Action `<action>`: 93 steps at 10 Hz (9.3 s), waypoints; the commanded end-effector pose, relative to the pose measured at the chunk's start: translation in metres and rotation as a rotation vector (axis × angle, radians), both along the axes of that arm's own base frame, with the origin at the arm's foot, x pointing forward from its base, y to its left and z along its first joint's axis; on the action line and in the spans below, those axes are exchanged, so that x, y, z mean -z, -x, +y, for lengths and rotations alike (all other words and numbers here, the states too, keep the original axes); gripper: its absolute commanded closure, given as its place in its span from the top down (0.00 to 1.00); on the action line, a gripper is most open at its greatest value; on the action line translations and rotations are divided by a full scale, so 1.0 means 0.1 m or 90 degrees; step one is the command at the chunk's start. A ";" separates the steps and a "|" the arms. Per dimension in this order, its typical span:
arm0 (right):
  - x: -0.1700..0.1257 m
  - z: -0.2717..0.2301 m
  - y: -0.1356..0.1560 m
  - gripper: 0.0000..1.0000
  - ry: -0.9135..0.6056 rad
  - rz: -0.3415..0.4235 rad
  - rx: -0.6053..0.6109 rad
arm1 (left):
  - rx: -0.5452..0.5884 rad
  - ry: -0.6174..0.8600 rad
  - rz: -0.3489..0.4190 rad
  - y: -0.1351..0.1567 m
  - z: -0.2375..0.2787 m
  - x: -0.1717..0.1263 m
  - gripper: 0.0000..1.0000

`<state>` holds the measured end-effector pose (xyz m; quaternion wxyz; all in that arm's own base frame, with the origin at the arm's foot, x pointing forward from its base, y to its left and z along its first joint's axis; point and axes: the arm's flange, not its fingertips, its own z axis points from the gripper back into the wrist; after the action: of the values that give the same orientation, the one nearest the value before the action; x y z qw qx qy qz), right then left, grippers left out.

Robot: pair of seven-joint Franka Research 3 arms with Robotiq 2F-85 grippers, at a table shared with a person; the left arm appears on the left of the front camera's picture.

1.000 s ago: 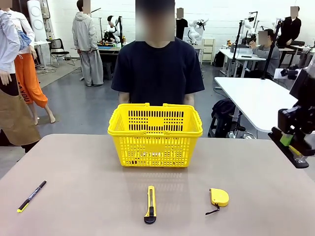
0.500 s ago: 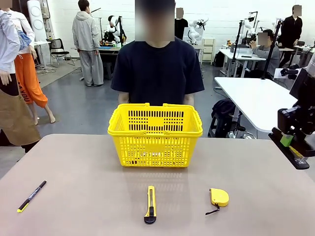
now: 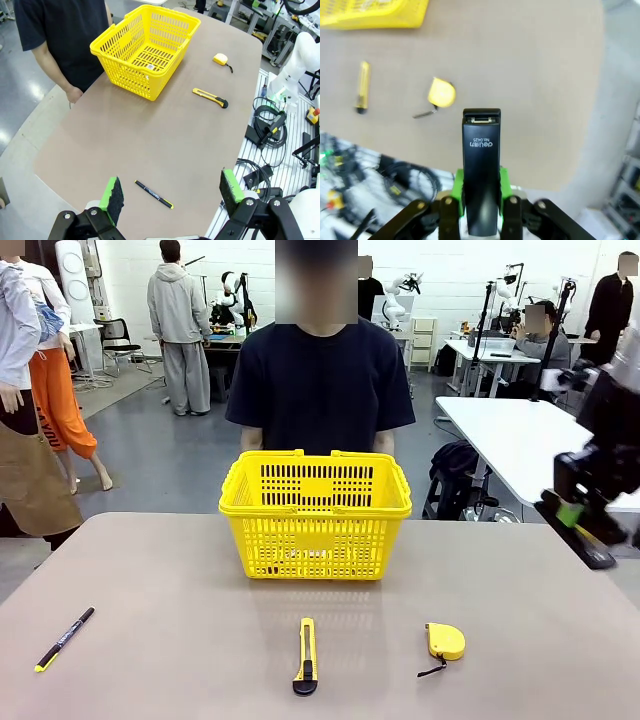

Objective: Place the items the person wants into the basket.
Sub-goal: Pick up the item the person points to and place it in the Market Basket.

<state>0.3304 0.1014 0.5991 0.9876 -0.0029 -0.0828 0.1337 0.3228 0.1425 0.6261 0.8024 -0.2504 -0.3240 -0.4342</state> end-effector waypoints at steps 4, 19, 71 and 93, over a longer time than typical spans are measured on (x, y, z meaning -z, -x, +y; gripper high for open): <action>-0.54 1.58 -1.23 0.32 0.085 -0.052 -0.223 | 0.011 0.001 -0.005 0.00 0.01 0.00 1.00; 0.84 2.83 -2.30 0.32 0.108 0.016 -0.543 | 0.011 0.001 -0.005 0.00 0.01 0.00 1.00; 0.49 -0.54 0.43 1.00 -0.051 -0.078 -0.162 | 0.011 0.001 -0.005 0.00 0.01 0.00 1.00; -0.41 -2.58 1.24 1.00 -0.402 -0.397 -0.265 | 0.011 0.001 -0.005 0.00 0.01 0.00 1.00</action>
<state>0.2016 -0.1529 0.6428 0.8210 0.2711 -0.4159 0.2818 0.3231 0.1427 0.6266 0.8020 -0.2505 -0.3241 -0.4346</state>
